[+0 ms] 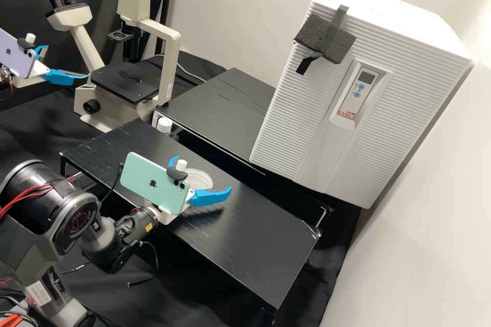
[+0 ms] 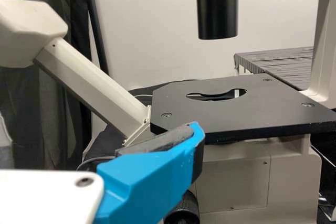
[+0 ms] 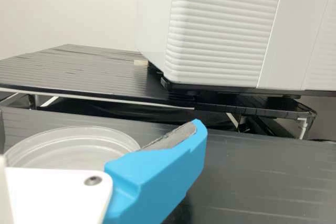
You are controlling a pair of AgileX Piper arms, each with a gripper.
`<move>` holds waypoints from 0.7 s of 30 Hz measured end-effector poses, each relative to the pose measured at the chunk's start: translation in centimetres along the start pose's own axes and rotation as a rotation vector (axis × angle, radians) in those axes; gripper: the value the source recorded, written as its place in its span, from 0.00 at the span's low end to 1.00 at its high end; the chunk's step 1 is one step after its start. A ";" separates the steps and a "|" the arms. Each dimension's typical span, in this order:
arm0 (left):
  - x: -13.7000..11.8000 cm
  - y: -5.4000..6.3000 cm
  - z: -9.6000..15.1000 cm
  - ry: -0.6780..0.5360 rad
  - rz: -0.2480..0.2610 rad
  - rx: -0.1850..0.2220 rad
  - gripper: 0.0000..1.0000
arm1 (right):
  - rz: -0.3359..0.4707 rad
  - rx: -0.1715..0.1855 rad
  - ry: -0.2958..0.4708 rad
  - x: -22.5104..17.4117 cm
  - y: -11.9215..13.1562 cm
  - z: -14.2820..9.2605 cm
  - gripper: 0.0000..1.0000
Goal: Open the petri dish lid.
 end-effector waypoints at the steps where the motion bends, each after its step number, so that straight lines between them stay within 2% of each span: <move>1: 0.0 0.0 0.0 0.000 0.000 0.000 1.00 | 0.001 -0.001 0.002 0.0 0.0 0.0 1.00; 8: 0.0 0.0 0.0 0.000 0.000 0.000 1.00 | 0.011 -0.004 0.014 -0.6 0.3 -0.2 1.00; 17: 0.0 0.0 0.0 0.000 0.000 0.000 1.00 | 0.038 -0.019 0.070 -1.4 1.0 -0.9 1.00; 21: 0.0 0.0 0.0 0.000 0.000 0.000 1.00 | 0.021 -0.016 0.094 -1.4 0.7 -1.3 1.00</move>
